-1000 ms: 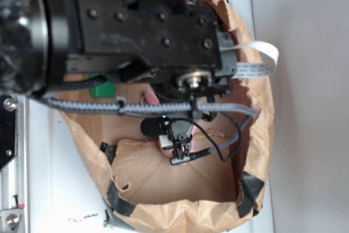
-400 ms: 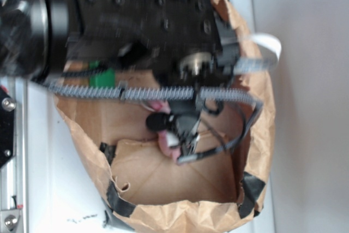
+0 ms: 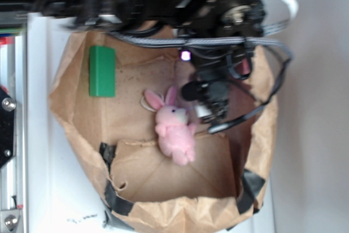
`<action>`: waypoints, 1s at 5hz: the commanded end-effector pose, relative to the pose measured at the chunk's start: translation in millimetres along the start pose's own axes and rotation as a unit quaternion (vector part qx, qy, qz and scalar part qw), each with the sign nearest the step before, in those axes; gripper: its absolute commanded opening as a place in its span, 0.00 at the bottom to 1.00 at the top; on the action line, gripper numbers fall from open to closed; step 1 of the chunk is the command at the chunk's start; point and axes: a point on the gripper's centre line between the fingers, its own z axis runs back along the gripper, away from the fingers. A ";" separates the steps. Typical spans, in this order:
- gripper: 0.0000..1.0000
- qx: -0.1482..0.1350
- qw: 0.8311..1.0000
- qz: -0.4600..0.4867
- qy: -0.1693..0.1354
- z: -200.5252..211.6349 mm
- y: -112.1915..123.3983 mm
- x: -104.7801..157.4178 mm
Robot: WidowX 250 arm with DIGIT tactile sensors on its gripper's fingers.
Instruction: Grab the rock.
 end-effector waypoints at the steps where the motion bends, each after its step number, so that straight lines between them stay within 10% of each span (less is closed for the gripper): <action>1: 1.00 -0.006 1.000 -0.024 -0.017 1.2 -24.5 7.0; 3: 1.00 0.036 0.998 -0.011 -0.051 -24.9 -33.2 17.2; 5: 1.00 0.012 0.998 -0.012 -0.058 -44.2 -43.4 20.1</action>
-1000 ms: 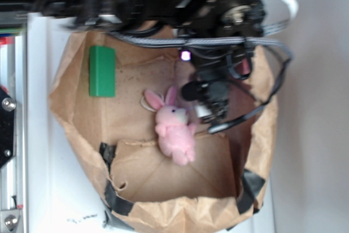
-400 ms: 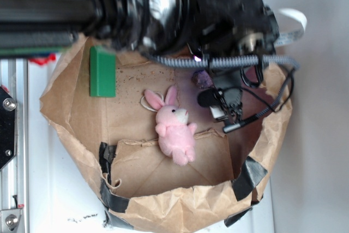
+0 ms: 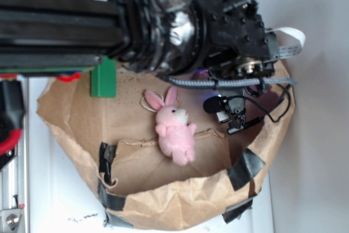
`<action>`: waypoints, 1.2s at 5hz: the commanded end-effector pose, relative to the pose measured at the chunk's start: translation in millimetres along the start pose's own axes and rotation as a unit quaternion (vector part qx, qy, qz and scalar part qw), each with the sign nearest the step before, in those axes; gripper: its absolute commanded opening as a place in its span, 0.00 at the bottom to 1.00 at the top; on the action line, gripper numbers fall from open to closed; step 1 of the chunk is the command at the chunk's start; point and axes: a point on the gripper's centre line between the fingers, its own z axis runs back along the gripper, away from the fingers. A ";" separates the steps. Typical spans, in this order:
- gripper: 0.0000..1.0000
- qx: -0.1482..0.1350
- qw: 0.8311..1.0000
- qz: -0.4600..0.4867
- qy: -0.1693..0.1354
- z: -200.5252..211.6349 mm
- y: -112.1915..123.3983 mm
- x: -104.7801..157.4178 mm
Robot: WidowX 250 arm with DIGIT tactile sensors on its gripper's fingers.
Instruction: Grab the rock.
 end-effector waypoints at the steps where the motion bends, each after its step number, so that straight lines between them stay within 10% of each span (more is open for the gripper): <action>1: 1.00 0.000 0.998 -0.033 -0.062 -12.2 -18.8 7.4; 2: 0.00 0.002 0.996 -0.042 -0.082 -15.2 -14.3 0.5; 6: 0.00 -0.089 0.993 -0.079 -0.019 86.7 25.5 -22.1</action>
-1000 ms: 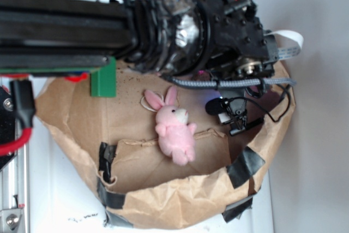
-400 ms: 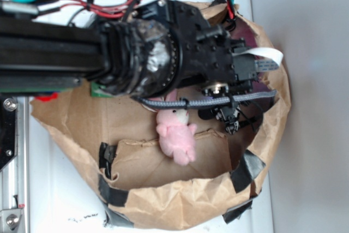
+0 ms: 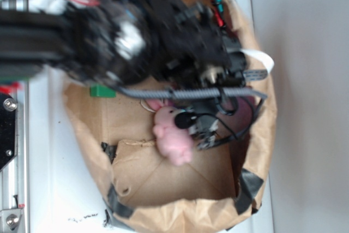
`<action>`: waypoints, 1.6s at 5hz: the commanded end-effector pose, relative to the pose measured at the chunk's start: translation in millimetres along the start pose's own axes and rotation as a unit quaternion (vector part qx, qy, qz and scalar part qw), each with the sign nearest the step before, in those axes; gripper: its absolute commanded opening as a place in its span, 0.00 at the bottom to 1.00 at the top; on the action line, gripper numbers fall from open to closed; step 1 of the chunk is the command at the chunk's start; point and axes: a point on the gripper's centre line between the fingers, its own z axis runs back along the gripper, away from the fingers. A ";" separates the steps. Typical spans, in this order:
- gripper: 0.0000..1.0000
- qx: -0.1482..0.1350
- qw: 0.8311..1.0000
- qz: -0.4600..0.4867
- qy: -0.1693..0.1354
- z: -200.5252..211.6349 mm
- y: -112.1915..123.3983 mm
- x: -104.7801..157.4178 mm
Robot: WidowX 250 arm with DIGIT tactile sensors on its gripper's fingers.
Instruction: Grab the rock.
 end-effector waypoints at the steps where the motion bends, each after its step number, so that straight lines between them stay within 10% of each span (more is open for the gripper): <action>1: 0.00 -0.036 0.999 -0.010 0.001 83.4 11.3 -1.4; 3: 0.00 -0.030 0.999 0.015 0.018 143.3 -12.8 -6.5; 5: 0.00 0.046 0.998 0.029 -0.024 151.2 -67.8 -19.3; 8: 0.00 0.041 0.999 0.022 -0.012 132.6 -66.6 -5.7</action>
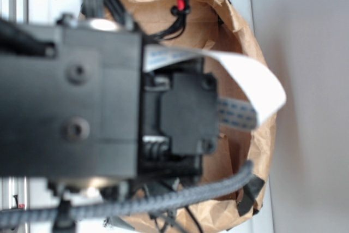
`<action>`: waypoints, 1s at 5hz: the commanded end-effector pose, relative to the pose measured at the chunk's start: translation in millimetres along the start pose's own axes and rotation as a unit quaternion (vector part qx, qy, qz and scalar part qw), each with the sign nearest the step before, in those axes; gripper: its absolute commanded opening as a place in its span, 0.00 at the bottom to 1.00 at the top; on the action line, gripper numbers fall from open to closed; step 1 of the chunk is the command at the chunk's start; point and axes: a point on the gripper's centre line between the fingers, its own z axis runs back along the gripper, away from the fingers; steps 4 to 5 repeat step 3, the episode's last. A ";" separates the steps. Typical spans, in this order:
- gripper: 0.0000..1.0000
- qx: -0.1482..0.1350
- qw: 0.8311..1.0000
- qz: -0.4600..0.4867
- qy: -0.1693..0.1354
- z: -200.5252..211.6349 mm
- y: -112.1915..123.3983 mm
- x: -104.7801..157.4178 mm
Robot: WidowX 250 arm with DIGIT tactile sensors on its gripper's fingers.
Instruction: Grab the rock.
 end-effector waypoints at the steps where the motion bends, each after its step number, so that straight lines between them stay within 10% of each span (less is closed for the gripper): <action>1: 0.00 -0.011 1.000 0.014 -0.003 -17.9 13.2 21.9; 5: 0.00 -0.025 1.000 0.012 -0.003 -31.2 13.6 21.7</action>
